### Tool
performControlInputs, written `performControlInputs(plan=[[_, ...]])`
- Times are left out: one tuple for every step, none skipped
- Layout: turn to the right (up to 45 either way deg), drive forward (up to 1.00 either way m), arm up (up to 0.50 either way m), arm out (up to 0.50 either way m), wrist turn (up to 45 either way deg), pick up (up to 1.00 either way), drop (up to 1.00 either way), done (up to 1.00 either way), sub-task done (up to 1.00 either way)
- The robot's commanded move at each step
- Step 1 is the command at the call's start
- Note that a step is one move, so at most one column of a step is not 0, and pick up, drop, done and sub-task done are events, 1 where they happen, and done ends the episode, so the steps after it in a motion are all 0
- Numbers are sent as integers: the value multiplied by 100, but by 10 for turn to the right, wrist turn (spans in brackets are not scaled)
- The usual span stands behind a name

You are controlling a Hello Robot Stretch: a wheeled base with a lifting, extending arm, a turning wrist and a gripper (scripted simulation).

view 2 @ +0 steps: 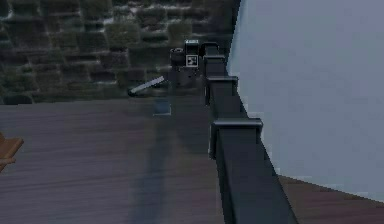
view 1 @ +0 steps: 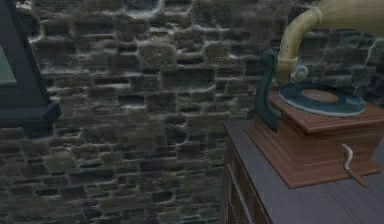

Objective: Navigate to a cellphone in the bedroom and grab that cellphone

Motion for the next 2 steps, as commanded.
performControlInputs(plan=[[0, 0, 0, 0, 90, 0, 0, 0, 0], [0, 0, 0, 2, 0, 0, 0, 0, 0]])
